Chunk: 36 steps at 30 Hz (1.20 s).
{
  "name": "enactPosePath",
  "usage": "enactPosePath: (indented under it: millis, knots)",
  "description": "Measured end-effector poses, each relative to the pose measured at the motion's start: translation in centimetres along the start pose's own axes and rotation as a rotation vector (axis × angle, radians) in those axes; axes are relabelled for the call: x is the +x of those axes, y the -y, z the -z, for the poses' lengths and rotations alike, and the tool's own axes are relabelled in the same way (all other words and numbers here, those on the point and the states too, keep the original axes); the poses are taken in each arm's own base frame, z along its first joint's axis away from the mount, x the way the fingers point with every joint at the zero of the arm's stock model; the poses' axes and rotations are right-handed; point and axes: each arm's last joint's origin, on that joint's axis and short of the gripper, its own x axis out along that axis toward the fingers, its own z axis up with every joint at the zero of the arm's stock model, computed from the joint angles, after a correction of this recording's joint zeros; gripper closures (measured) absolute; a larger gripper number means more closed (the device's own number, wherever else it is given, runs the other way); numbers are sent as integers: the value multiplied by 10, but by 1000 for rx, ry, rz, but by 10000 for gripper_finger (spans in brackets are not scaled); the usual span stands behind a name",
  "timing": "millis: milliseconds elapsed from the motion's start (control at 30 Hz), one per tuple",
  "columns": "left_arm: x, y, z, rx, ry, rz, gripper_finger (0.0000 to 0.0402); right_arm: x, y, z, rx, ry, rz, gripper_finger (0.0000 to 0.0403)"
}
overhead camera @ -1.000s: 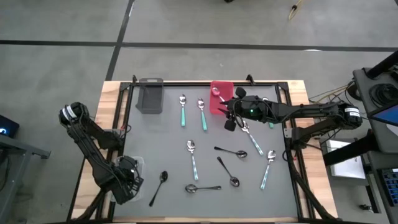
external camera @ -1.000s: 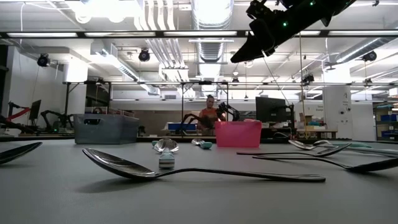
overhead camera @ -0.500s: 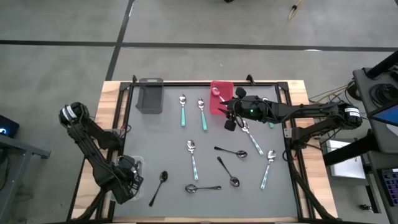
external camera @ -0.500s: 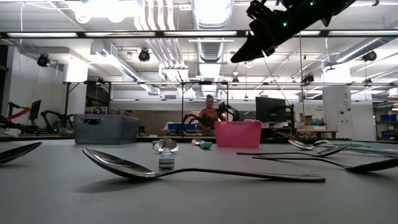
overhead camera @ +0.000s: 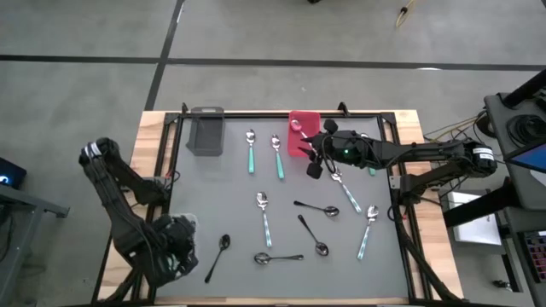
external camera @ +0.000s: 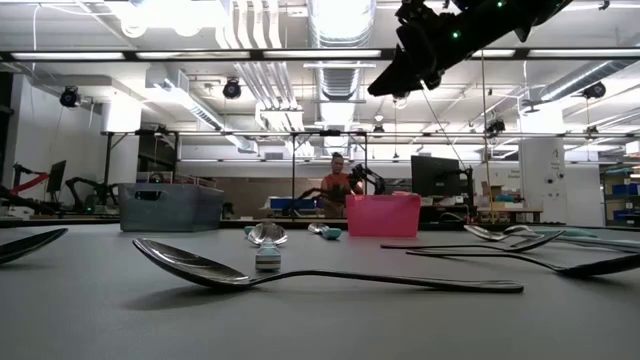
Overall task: Sort silverware by color (type)
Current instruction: Put the black spoon into the black bin
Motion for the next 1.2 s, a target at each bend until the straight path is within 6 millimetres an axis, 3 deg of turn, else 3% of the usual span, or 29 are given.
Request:
enactPosePath:
  millis: [267, 567, 933, 1200]
  knots:
    - [-8, -13, -35, 335, 211, 8, 383, 5, -2, 3, 88, -18, -10, 284]
    - [8, -51, -44, 417, 384, 22, 401, 21, -8, 11, 187, -37, -32, 284]
    - [23, -68, -62, 635, 768, 121, 401, 49, -30, 26, 315, -84, -116, 284]
    - [40, -86, -79, 666, 944, 149, 401, 62, -46, 10, 308, -71, -151, 284]
